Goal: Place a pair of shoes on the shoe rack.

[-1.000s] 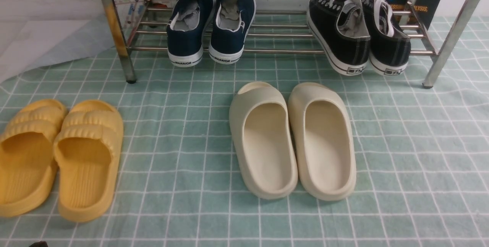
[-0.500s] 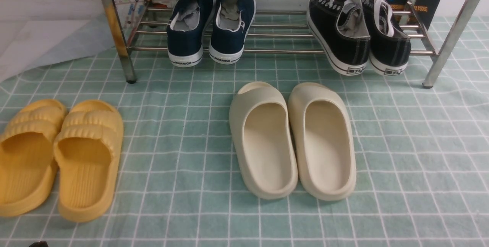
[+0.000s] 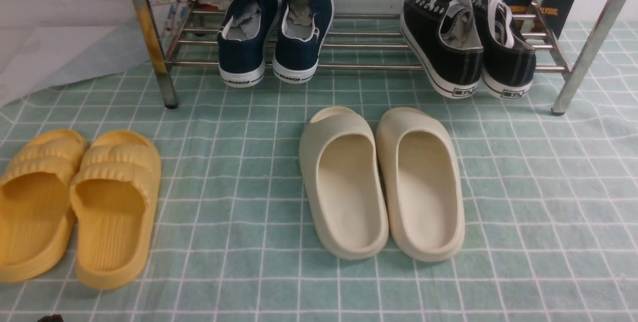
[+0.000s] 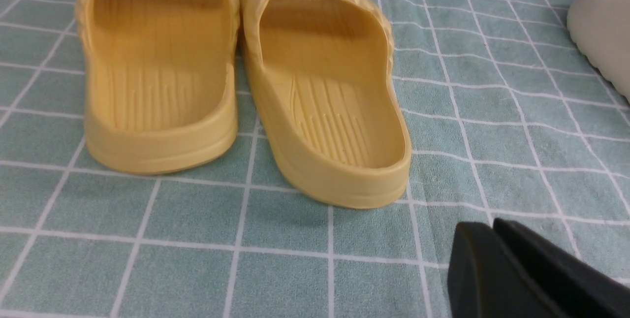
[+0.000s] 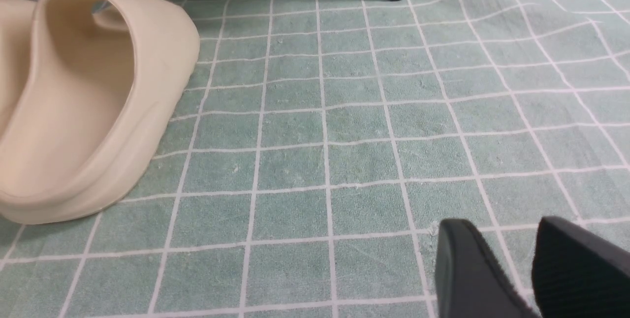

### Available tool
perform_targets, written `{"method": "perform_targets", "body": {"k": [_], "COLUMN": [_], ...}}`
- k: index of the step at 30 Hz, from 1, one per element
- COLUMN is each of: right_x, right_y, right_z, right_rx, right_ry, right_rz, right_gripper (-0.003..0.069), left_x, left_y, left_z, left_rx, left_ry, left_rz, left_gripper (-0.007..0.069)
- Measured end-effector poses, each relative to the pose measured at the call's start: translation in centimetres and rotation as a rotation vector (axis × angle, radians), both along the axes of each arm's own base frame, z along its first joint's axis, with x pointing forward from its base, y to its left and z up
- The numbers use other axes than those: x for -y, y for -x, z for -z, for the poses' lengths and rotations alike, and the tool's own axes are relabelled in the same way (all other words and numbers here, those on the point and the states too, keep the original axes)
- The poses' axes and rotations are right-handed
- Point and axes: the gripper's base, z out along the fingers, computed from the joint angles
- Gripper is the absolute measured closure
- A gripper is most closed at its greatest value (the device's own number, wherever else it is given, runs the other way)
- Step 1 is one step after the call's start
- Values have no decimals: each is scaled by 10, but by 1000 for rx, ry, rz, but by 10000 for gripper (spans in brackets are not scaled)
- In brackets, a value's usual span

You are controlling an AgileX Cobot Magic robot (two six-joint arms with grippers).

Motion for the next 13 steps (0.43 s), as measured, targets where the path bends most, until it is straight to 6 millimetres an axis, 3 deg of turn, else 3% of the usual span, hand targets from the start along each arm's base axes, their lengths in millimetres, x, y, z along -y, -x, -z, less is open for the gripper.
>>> {"method": "perform_targets", "body": {"k": [13], "right_x": [0], "right_y": [0], "right_z": [0], "right_rx": [0], "right_ry": [0], "right_rz": [0], "right_gripper": [420], "left_x": [0], "left_y": [0], "left_z": [0], "left_rx": [0], "left_ry": [1], "left_rz": [0], "left_gripper": [571]}}
